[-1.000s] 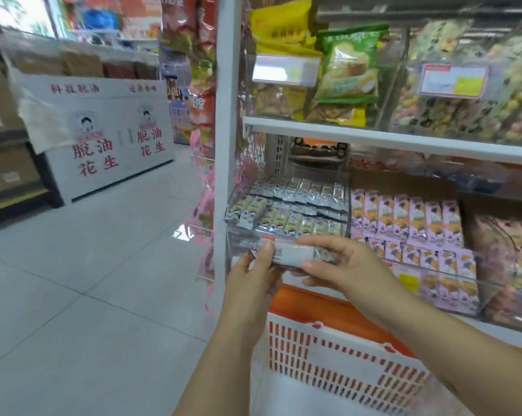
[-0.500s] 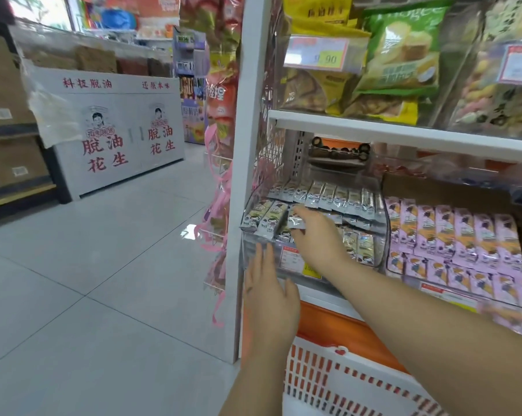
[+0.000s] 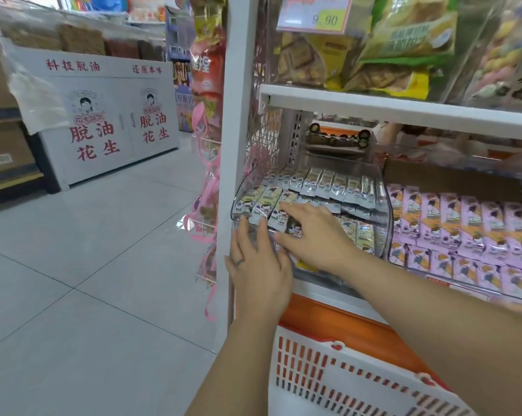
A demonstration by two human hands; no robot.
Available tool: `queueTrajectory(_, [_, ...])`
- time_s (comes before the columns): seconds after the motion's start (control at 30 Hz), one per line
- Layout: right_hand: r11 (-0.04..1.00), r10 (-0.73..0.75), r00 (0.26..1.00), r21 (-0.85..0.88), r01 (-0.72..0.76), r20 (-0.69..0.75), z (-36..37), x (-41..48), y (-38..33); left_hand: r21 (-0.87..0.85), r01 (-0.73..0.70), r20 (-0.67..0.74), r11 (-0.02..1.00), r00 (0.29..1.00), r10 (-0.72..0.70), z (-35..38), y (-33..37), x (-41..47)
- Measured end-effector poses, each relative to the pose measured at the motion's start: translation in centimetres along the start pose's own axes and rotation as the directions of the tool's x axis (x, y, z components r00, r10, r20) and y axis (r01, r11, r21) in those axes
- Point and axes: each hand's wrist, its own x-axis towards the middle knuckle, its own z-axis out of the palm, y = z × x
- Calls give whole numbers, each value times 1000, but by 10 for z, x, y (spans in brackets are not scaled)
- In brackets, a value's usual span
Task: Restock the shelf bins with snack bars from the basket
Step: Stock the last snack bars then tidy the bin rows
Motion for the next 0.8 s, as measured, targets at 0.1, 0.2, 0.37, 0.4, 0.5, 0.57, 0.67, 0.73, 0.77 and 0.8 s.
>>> queueTrajectory(0.1, [999, -36, 999, 6, 36, -33, -6, -16, 0, -17, 8, -19, 1000, 1000, -8, -10, 2, -8])
queueTrajectory(0.2, [987, -156, 980, 16, 159, -124, -15, -48, -1, 61, -83, -8, 995, 996, 84, -25, 0, -22])
queueTrajectory(0.37, [966, -223, 972, 151, 210, 76, -15, -126, 18, 205, -289, 310, 935, 925, 218, -59, -31, -54])
queueTrajectory(0.4, [970, -205, 970, 161, 183, 130, -8, -141, 25, 227, -314, 381, 922, 900, 212, -62, -40, -63])
queueTrajectory(0.5, [982, -122, 943, 177, 69, 311, 27, -180, 55, 319, -345, 501, 883, 852, 152, -58, -69, -90])
queueTrajectory(0.57, [986, -49, 891, 166, -30, 451, 59, -201, 76, 308, -352, 538, 884, 831, 143, -45, -89, -105])
queueTrajectory(0.67, [969, 64, 781, 149, -198, 621, 103, -226, 105, 250, -339, 566, 907, 811, 148, -20, -114, -120])
queueTrajectory(0.73, [949, 81, 689, 157, -275, 720, 127, -237, 115, 218, -306, 573, 927, 809, 132, -4, -124, -128])
queueTrajectory(0.77, [942, 74, 641, 158, -297, 764, 138, -241, 117, 202, -285, 564, 937, 816, 126, 3, -127, -131])
queueTrajectory(0.8, [939, 65, 590, 151, -309, 805, 148, -244, 117, 187, -265, 544, 946, 830, 125, 9, -129, -133])
